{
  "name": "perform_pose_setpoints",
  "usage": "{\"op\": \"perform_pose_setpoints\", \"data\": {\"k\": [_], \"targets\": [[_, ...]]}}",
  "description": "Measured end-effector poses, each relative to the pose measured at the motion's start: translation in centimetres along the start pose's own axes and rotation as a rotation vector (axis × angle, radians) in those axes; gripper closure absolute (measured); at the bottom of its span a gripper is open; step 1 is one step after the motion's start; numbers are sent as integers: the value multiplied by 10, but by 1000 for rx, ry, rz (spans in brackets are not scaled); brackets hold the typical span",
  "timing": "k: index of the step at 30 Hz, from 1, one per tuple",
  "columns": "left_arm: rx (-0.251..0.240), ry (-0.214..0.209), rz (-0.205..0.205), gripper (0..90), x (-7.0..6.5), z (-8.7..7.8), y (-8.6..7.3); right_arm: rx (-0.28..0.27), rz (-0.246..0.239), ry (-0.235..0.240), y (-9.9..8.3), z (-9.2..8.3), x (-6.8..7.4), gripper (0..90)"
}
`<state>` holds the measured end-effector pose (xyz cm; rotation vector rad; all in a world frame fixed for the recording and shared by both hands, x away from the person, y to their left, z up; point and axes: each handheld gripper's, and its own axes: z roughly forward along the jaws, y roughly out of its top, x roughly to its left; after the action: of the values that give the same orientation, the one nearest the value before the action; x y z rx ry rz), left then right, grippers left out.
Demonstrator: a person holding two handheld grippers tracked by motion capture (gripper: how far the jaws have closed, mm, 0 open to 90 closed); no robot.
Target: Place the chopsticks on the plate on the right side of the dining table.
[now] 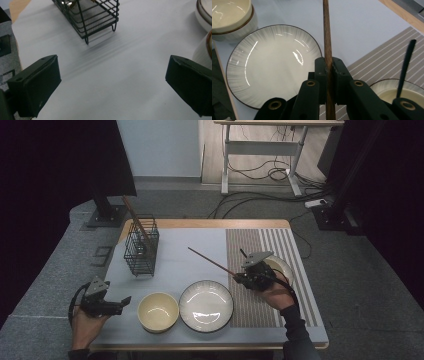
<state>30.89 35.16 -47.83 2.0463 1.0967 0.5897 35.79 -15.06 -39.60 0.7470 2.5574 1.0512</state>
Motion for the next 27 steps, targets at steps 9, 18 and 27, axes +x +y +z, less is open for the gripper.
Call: {"op": "perform_pose_setpoints", "data": {"k": [9,18,27], "targets": [[69,5,12,0,-8,18,-12,3,40,-48,-8,-5,-11,838],[122,-44,10,0,-14,33,-26,15,63,-97,-16,-13,-21,837],[148,-62,14,0,-15,38,-28,26,105,-137,-25,-19,-31,837]]}}
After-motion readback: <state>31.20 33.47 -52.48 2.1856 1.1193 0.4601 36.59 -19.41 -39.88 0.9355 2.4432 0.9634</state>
